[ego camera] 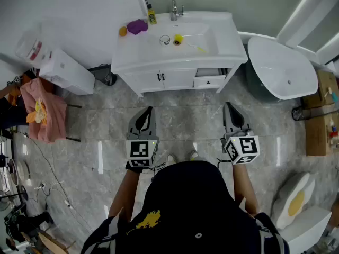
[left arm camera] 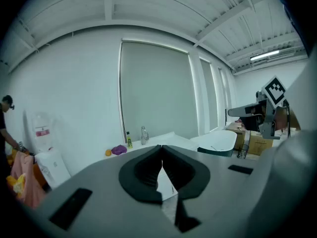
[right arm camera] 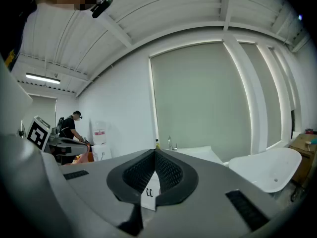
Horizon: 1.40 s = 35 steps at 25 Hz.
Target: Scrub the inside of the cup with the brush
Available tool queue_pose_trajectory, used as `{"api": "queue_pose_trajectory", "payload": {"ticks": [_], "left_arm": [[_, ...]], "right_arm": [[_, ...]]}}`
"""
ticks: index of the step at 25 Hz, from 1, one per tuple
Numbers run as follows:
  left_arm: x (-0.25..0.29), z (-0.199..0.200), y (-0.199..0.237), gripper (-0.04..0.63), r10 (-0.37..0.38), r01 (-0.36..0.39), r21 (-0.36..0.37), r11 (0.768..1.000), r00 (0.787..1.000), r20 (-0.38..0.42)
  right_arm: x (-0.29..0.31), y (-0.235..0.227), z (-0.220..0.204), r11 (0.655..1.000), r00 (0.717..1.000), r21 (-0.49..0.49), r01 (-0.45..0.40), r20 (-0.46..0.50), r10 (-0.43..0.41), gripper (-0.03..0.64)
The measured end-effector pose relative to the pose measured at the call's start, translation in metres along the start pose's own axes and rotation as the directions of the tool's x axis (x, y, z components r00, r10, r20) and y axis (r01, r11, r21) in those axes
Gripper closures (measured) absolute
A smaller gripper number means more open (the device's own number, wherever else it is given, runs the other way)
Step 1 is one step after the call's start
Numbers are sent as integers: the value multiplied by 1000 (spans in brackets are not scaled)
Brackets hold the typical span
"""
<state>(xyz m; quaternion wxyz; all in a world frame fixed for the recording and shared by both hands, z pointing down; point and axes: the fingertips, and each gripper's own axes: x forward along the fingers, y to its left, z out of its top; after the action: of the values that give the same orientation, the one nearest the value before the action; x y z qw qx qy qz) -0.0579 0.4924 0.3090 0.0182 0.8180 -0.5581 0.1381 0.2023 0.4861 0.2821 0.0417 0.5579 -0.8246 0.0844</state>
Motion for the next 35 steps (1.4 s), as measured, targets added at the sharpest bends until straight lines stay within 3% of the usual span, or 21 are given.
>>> {"api": "queue_pose_trajectory", "payload": {"ticks": [10,13,14,15,16,21,26,31,35], "left_arm": [[24,4,-14,575,-5,5,7,1000,1000,-15],[29,12,-16,572,12,-12,-3,1000,999,38],[31,16,-16,489,20,-20,-5,1000,998,58],[34,19,-17,354,28,-28,-4,1000,997,67],[37,20,-18,282,37,-37,-1,999,997,64],[46,18,-18,281,84,-84,7,996,996,21],[36,8,-6,250,204,-205,13,979,979,14],[45,-29,-3,249,169,-166,31,986,982,-90],[75,-36,25,249,169,-167,24,986,983,-73]], "right_arm": [[11,-22,1,999,1000,-26,-20,-12,19,591],[15,-33,2,1000,1000,-29,-13,2,13,591],[18,-38,1,1000,1000,-23,-17,3,18,574],[21,-42,1,999,1000,-12,-29,0,29,411],[23,-46,-1,999,999,1,-44,-5,44,263],[29,-59,-6,996,996,-21,-82,-41,81,261],[43,-68,-25,993,990,6,-121,-71,121,261],[58,-64,-41,992,986,4,-127,-111,127,261],[94,-58,-42,994,985,0,-108,-133,107,261]]}}
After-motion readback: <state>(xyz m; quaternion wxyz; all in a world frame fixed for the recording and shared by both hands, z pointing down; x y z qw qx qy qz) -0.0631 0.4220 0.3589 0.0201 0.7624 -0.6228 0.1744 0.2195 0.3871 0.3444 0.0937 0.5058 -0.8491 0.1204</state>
